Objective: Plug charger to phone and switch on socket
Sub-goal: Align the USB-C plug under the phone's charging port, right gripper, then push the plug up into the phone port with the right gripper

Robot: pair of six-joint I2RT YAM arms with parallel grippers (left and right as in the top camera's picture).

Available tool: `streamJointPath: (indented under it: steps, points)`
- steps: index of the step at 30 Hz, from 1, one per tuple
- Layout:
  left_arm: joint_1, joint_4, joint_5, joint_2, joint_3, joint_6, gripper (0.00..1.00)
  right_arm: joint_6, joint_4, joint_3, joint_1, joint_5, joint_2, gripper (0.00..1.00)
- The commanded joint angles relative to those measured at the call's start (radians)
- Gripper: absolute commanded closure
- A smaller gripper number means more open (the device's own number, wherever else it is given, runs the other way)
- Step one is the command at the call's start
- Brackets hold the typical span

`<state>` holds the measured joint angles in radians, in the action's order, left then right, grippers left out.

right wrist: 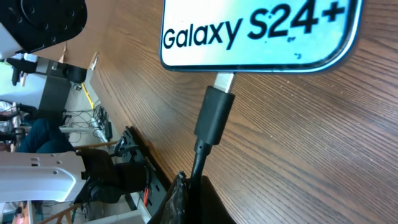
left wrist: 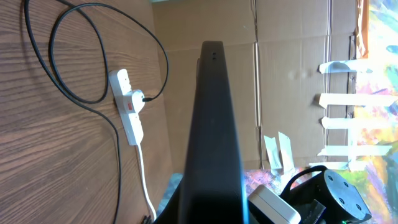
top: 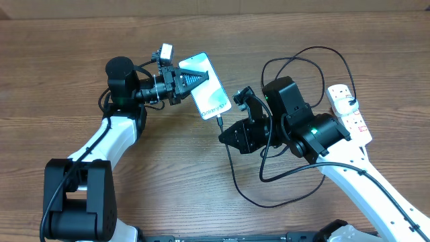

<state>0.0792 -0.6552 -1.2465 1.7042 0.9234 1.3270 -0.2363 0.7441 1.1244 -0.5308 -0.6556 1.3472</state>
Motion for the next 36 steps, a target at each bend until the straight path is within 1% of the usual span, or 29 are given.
streamJointPath:
  steps: [1, 5, 9, 13, 19, 26, 36]
  points:
    - [0.021, -0.008, -0.052, 0.004, 0.026, -0.034, 0.96, -0.003, -0.022, 0.009, 0.002, 0.0, -0.01, 0.96]
    - [0.021, -0.008, -0.08, 0.004, 0.026, -0.063, 0.96, 0.003, -0.037, 0.009, 0.002, 0.05, -0.01, 0.96]
    - [0.021, -0.008, -0.173, 0.004, 0.026, -0.12, 0.95, 0.058, -0.04, 0.009, 0.002, 0.152, -0.01, 0.96]
    - [0.021, -0.008, -0.222, 0.004, 0.026, -0.123, 0.96, 0.081, -0.069, 0.009, 0.002, 0.169, -0.01, 0.96]
    - [0.022, -0.007, -0.229, 0.004, 0.026, -0.114, 0.96, 0.087, -0.123, 0.009, 0.002, 0.169, -0.01, 0.96]
    - [0.022, -0.004, -0.195, 0.004, 0.026, -0.1, 0.96, 0.076, -0.132, 0.009, 0.002, 0.162, -0.01, 0.96]
    - [0.053, 0.0, -0.214, 0.004, 0.026, -0.09, 0.96, 0.053, -0.252, 0.009, 0.002, 0.166, -0.01, 0.96]
